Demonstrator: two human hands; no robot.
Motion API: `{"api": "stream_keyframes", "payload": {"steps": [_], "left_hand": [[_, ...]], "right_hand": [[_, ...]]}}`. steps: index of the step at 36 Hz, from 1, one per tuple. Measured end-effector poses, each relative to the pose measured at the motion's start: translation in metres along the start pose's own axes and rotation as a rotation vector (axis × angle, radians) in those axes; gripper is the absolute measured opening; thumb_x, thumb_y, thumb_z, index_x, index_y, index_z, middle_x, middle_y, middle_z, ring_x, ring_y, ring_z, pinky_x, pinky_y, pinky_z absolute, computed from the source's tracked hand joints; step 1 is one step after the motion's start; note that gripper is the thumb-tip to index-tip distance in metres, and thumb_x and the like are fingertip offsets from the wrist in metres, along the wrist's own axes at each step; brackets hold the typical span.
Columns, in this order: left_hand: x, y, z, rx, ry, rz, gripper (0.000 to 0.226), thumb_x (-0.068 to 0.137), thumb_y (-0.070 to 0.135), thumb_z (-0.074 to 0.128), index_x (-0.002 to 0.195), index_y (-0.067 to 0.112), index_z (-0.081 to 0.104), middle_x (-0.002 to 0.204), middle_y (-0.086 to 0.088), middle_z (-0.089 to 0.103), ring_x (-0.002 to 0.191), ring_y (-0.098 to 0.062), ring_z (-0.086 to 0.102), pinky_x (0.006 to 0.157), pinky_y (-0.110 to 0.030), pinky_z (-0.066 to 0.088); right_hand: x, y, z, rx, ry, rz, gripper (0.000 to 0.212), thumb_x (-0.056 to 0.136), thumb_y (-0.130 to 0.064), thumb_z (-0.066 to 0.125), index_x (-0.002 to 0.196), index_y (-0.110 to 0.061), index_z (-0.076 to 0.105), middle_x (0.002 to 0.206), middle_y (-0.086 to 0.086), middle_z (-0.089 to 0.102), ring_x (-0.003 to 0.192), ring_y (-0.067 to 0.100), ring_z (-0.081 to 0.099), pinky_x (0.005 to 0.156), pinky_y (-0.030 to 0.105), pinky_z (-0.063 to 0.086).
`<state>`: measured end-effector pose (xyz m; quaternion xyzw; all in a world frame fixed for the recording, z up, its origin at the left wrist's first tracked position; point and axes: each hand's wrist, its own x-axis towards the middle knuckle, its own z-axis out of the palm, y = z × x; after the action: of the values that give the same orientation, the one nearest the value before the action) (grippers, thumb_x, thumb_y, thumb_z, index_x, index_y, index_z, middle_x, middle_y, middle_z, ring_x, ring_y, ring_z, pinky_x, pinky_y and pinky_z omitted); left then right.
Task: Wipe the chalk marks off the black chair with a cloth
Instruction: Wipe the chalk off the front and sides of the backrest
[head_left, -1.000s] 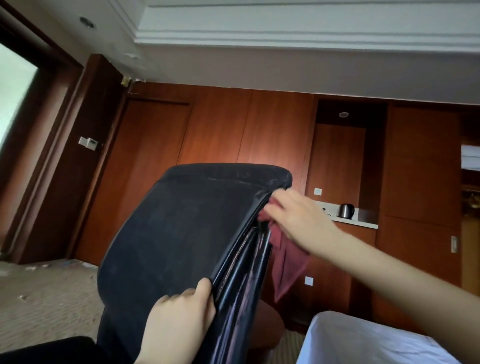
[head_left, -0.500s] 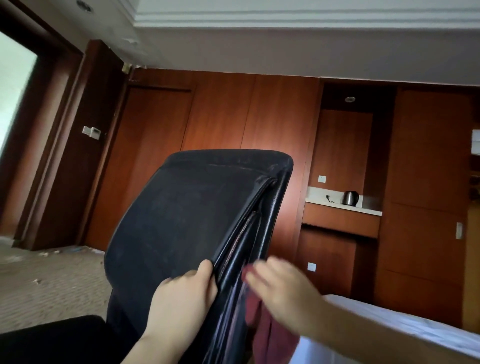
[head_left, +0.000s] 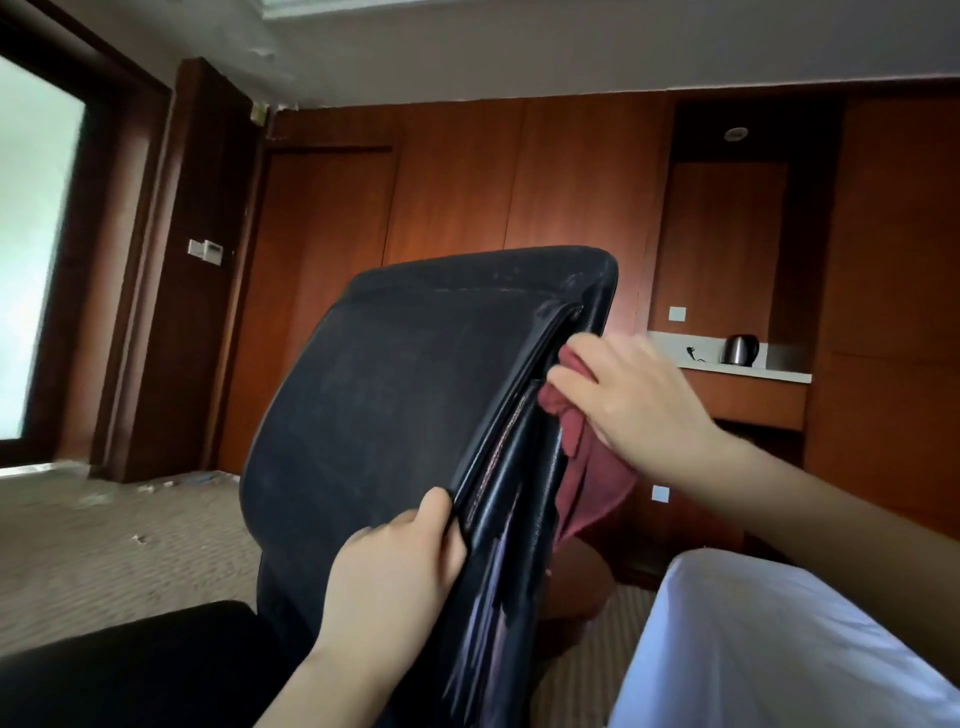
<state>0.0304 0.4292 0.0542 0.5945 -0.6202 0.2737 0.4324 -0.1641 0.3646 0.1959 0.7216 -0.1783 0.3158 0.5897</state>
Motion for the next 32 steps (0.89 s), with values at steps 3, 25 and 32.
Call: {"api": "stream_keyframes", "payload": {"steps": [3,25,32], "left_hand": [[-0.001,-0.001,0.002,-0.026,0.006,-0.007,0.023,0.078,0.033,0.045,0.072,0.025,0.025,0.041,0.003,0.040,0.031,-0.018,0.039,0.046,-0.013,-0.002],[0.003,0.005,0.003,-0.052,-0.021,-0.046,0.021,0.098,0.033,0.041,0.085,0.018,0.033,0.070,-0.003,0.058,0.067,-0.035,0.055,0.055,-0.033,0.027],[0.007,0.002,0.010,-0.027,-0.013,-0.031,0.022,0.096,0.028,0.047,0.082,0.016,0.036,0.065,-0.007,0.060,0.059,-0.038,0.056,0.052,-0.032,0.033]], "right_hand": [[0.004,-0.007,0.007,-0.003,0.030,0.087,0.013,0.086,-0.008,0.052,0.083,-0.003,0.064,0.083,0.013,0.055,0.071,0.027,0.044,0.061,0.033,0.028],[-0.051,-0.090,0.021,0.101,0.029,0.163,0.031,0.077,-0.002,0.038,0.090,0.004,0.065,0.093,0.013,0.044,0.078,0.027,0.035,0.066,0.033,0.028],[-0.075,-0.115,0.026,0.109,-0.026,0.092,0.033,0.083,-0.004,0.040,0.096,0.003,0.069,0.104,0.014,0.038,0.083,0.027,0.039,0.071,0.034,0.034]]}}
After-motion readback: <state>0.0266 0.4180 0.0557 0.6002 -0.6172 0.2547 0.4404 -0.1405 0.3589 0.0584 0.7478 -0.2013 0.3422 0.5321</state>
